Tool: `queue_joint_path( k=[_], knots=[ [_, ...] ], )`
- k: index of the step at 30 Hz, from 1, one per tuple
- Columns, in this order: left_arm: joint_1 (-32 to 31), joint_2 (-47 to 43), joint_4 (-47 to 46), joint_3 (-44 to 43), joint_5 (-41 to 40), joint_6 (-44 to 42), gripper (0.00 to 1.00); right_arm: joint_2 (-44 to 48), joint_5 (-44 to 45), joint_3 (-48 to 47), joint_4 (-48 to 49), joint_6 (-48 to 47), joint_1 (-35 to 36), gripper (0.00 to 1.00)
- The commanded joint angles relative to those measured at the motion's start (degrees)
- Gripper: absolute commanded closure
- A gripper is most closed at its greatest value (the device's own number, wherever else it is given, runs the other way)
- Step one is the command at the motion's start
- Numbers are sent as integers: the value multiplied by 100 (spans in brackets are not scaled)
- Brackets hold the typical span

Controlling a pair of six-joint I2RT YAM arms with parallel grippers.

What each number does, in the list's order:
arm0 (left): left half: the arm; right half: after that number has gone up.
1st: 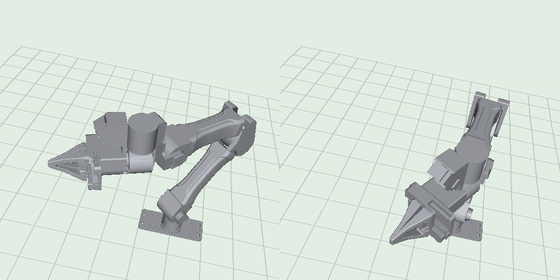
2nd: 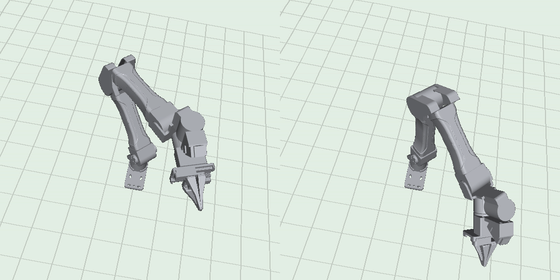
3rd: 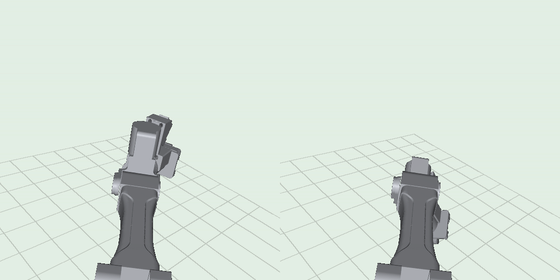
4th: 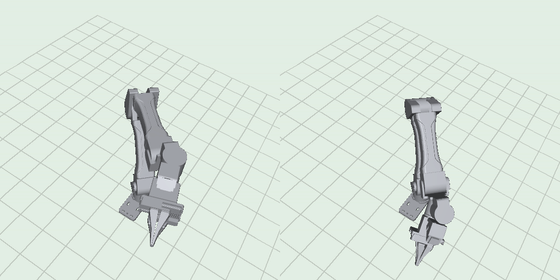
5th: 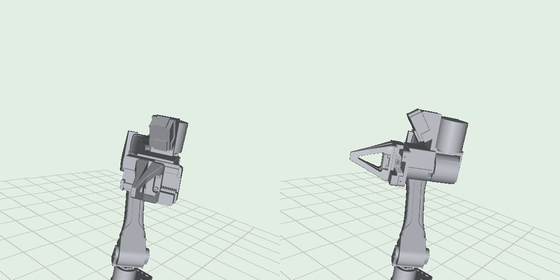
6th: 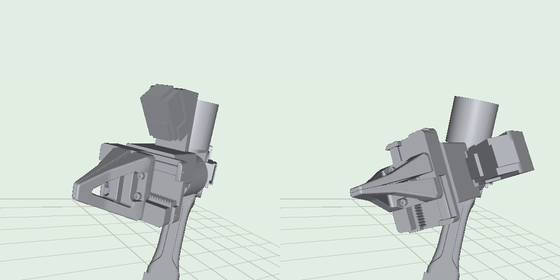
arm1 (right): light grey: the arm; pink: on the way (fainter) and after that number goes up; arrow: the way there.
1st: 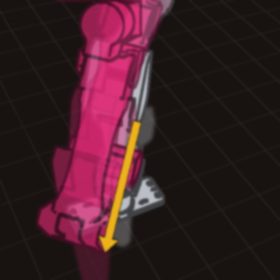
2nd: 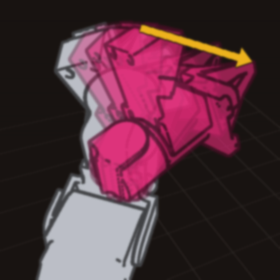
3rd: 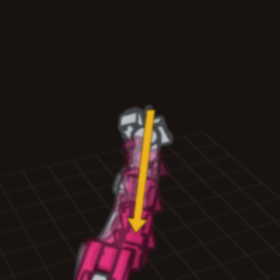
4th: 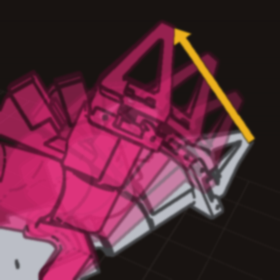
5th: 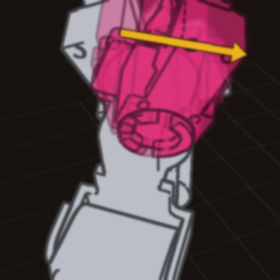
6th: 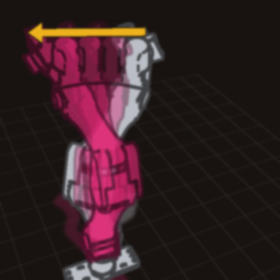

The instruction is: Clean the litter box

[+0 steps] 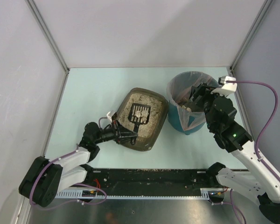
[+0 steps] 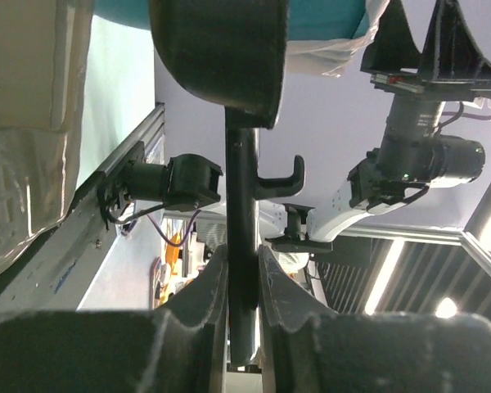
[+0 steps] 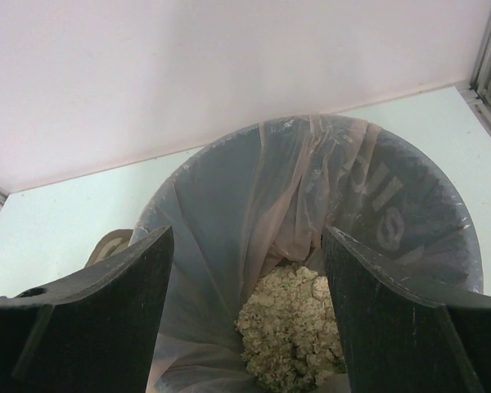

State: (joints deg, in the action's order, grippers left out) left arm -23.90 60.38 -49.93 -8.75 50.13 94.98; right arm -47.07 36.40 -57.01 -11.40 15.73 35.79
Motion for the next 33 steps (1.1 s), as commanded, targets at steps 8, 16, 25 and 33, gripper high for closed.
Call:
queue_joint_path(
  k=[8, 16, 25, 33],
  knots=[
    [-88, -378, 2160, -1373, -574, -673, 100, -39, 227, 15, 340, -139, 16, 23],
    [-317, -343, 3507, -2894, -750, -929, 100, -22, 271, 15, 305, -237, -11, 22],
    [-843, 105, 4606, -4511, -996, -1087, 100, 233, 385, 15, 665, -394, -11, 22],
    [-1397, 790, 4677, -5461, -1128, -1096, 100, 549, 605, 15, 542, -492, -28, 22]
  ],
)
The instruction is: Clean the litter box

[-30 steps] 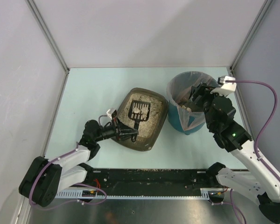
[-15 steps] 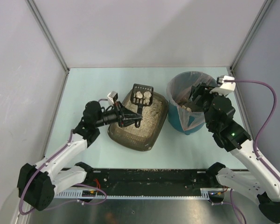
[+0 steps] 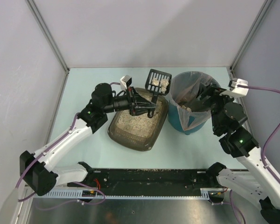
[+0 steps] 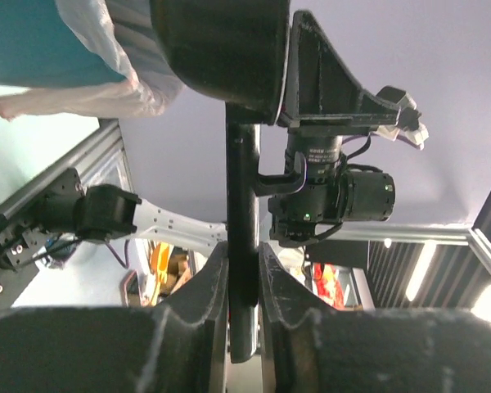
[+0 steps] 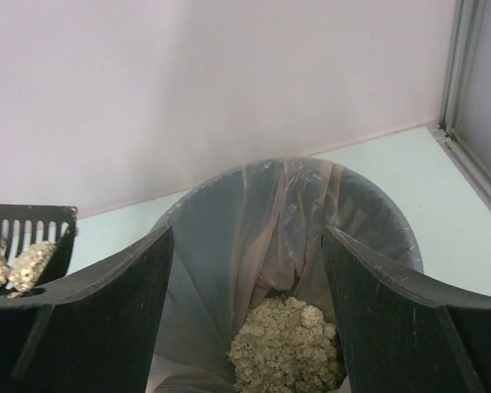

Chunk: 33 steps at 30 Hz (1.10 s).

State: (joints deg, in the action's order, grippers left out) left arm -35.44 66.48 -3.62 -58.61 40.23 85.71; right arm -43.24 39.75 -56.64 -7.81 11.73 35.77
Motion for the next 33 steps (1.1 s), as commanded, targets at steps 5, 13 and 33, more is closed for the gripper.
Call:
queue_joint_path(
  k=[5, 13, 33],
  knots=[
    [-446, 541, 124, -896, -200, -309, 100, 246, 323, -22, 219, -109, -35, 22],
    [-780, 1411, 1091, -2101, -261, -1091, 100, 281, 385, -22, 298, -223, -44, 22],
    [-1439, 3415, 4491, -5510, -1903, -3989, 100, 325, 438, -22, 351, -259, -61, 22]
  ],
)
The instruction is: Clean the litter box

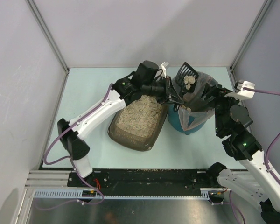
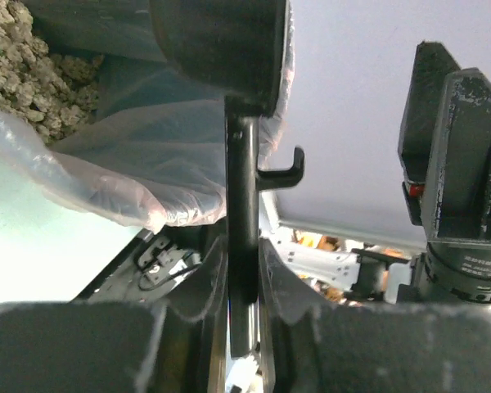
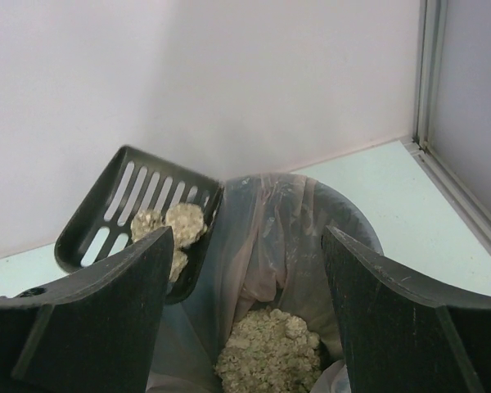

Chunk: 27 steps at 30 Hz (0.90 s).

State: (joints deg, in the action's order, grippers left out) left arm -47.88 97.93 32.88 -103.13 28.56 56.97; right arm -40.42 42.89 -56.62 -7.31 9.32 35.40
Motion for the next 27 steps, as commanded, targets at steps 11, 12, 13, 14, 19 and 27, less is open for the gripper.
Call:
queue_joint_path(
  k=[11, 12, 13, 14, 19, 27],
  knots=[
    [-635, 684, 2415, -2044, -2195, -2549, 100, 140, 184, -33, 177, 8, -24, 23],
    [-679, 701, 2503, -2079, -2388, -2759, 100, 131, 193, -33, 177, 8, -24, 22],
    [-775, 727, 2538, -2114, -2485, -2857, 100, 131, 176, -33, 177, 17, -24, 22],
    [-819, 745, 2582, -2202, -2565, -2963, 100, 114, 175, -25, 169, 34, -24, 22],
    [-1275, 999, 2855, -2694, -3345, -3903, 100, 96, 131, -25, 195, 87, -24, 23],
    [-1523, 1026, 2934, -2774, -4130, -4580, 100, 210, 184, -25, 160, 70, -24, 23]
  ],
)
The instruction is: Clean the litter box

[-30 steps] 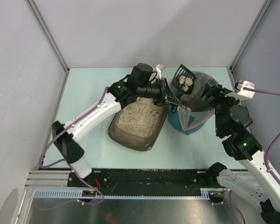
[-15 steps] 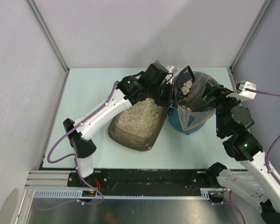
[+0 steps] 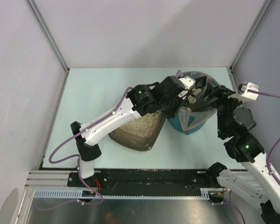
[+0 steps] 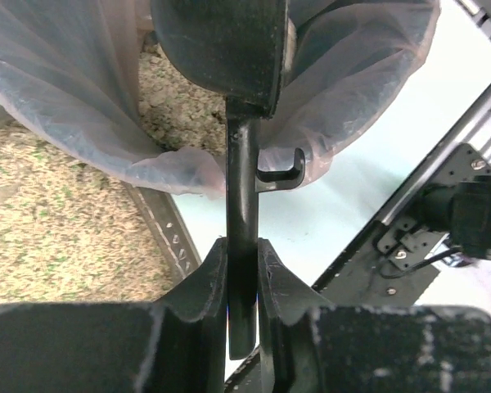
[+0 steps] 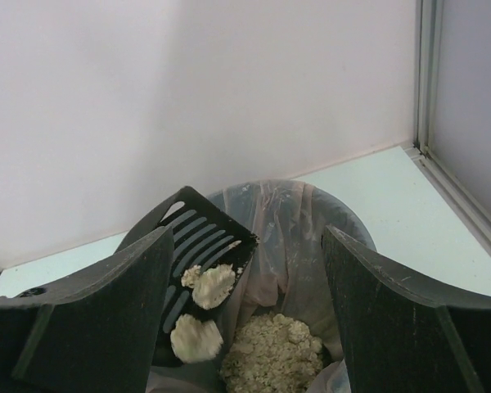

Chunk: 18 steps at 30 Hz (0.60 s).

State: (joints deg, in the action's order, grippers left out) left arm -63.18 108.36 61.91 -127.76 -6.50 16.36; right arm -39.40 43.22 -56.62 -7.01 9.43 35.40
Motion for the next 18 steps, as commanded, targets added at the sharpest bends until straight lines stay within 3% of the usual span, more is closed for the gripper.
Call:
queue_joint_path(
  k=[1, 6, 18],
  knots=[
    [-1, 1, 23, -328, -650, -555, 100, 125, 143, -33, 121, 50, -24, 23],
    [-326, 168, 40, -521, -1511, -994, 100, 169, 160, -33, 129, 41, -24, 23],
    [-537, 221, 67, -846, -2021, -1248, 100, 169, 160, -33, 111, 50, -24, 23]
  ],
)
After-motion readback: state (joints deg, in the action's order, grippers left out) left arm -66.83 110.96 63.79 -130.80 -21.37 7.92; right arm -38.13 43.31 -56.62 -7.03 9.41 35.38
